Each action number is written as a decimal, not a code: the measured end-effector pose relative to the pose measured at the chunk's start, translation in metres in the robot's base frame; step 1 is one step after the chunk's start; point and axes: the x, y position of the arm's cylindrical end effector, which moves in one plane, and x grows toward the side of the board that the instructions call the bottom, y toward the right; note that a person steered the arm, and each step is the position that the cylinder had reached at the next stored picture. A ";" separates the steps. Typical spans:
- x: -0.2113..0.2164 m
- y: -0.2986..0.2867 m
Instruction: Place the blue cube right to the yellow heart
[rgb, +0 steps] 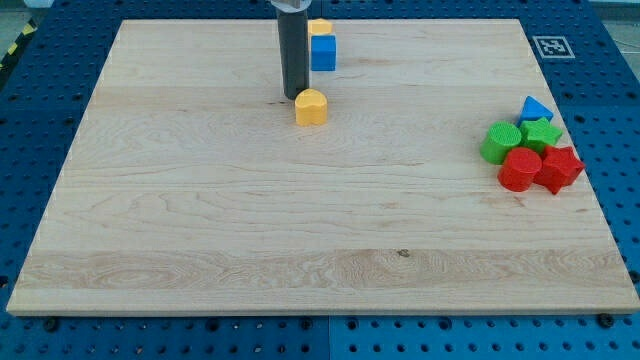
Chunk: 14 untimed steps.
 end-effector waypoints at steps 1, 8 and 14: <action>-0.018 -0.009; -0.115 0.016; -0.086 0.029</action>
